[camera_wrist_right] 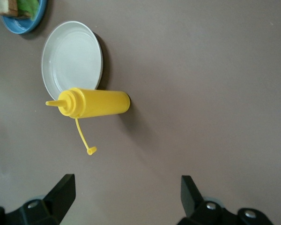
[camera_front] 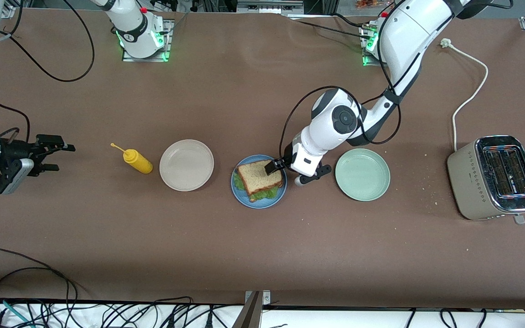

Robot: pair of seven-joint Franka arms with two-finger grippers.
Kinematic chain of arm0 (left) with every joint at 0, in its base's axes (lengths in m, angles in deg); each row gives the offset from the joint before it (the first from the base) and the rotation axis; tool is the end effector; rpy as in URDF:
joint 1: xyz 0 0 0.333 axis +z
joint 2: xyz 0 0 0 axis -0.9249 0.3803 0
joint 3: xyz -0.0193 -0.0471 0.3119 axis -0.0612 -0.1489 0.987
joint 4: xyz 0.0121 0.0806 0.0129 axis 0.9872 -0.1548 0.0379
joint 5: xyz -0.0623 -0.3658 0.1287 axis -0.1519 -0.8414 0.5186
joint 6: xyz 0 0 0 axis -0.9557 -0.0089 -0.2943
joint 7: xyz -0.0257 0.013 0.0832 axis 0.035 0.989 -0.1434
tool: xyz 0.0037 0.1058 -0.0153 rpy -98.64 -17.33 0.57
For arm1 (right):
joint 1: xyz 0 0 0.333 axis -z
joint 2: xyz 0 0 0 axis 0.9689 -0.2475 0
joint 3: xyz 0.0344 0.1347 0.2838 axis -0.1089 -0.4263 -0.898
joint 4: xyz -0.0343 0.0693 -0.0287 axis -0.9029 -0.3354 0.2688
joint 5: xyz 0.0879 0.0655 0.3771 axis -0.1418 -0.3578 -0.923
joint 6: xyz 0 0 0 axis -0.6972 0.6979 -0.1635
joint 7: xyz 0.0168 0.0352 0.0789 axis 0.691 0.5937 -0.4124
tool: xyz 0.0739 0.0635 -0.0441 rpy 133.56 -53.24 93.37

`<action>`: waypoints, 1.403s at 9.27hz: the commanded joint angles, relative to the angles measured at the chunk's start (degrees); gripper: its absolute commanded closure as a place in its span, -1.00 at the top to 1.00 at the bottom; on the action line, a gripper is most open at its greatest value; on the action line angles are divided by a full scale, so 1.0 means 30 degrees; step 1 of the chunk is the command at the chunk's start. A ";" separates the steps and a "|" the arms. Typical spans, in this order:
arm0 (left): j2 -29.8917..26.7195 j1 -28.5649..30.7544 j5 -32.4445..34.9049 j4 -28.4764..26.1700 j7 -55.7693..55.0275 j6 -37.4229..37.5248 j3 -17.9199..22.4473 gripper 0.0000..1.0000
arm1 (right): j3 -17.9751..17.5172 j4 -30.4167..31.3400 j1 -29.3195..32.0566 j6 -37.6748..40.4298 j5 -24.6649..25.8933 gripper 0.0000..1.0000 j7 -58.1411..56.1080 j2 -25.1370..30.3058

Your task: Make sandwich in blue plate with both arms

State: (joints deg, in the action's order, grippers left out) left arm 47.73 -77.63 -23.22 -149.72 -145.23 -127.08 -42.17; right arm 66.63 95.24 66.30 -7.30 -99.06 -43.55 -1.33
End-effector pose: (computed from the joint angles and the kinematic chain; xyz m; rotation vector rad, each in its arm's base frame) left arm 0.5695 -0.3958 0.2573 2.6050 0.6852 -0.0758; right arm 0.6261 -0.1272 0.3664 -2.5718 -0.8131 0.1297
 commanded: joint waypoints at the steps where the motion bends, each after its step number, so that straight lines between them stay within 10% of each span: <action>1: -0.2582 0.0451 0.0409 0.0196 -0.0003 0.5148 0.0758 1.00 | -0.2471 -0.0130 0.0222 0.0037 0.5728 1.00 0.5732 0.2604; 7: -0.7251 0.4846 0.4940 0.4024 0.1858 1.7869 0.0850 1.00 | -0.7364 0.0016 0.1507 0.1562 0.9409 1.00 2.1419 0.5597; 13: -0.7927 0.8010 0.4543 0.6965 0.8779 2.2656 0.0704 1.00 | -0.8691 0.0486 0.3152 0.2256 0.9529 1.00 2.2162 0.9116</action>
State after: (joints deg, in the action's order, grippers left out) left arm 25.21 -55.63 -9.36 -129.19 -124.32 -63.02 -39.26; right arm 42.86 94.79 74.83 -2.62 -70.78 23.26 22.64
